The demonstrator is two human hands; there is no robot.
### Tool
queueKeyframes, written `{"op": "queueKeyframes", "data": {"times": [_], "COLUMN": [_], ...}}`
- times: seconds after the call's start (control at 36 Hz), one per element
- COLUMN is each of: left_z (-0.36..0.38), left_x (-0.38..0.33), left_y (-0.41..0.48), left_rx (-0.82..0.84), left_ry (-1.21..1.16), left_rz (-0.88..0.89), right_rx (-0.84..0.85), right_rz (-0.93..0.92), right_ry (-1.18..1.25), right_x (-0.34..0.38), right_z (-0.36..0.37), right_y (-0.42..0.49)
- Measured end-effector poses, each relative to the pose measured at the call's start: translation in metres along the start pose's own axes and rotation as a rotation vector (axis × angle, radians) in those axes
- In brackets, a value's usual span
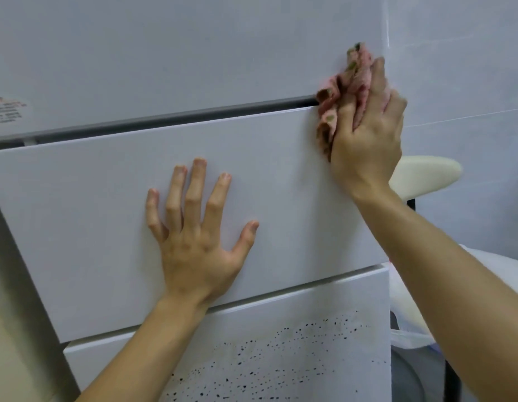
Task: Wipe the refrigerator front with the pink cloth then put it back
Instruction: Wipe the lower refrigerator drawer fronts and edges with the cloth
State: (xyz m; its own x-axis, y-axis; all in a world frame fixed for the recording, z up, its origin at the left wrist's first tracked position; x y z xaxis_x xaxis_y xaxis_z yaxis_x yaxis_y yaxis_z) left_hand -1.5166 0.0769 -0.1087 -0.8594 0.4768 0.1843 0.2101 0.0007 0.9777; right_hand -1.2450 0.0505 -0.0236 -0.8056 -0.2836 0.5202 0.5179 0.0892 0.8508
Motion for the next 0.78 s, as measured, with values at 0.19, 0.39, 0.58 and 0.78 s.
{"op": "queueKeyframes", "data": {"times": [0.19, 0.39, 0.58, 0.78], "left_z": [-0.001, -0.004, -0.015, -0.033], "left_x": [0.0, 0.004, 0.023, 0.085], "left_y": [0.0, 0.0, -0.013, -0.03], "left_rx": [-0.011, 0.014, 0.061, 0.079], "left_ry": [-0.018, -0.056, -0.055, 0.036], "left_rz": [-0.005, -0.004, 0.016, -0.013], "right_rx": [0.026, 0.142, 0.138, 0.216], "right_rz": [0.171, 0.37, 0.061, -0.285], "right_ry": [0.065, 0.039, -0.098, -0.221], "right_x": [-0.047, -0.116, -0.073, 0.045], "right_z": [-0.013, -0.024, -0.007, 0.055], "right_y": [-0.052, -0.183, -0.187, -0.213]}}
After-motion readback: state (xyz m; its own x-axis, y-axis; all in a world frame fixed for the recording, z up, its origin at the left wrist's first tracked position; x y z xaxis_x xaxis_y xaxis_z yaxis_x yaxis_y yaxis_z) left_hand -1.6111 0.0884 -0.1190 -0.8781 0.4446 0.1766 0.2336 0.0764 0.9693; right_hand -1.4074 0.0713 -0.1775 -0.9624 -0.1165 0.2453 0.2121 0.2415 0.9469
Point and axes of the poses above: each hand's wrist, its own y-axis towards the middle knuckle, its own z-axis out of the palm, x = y × z, the point moved 7 cm from there along y, towards the middle knuckle, and after that the axes turned 2 degrees about x, right-handed, at the moved point
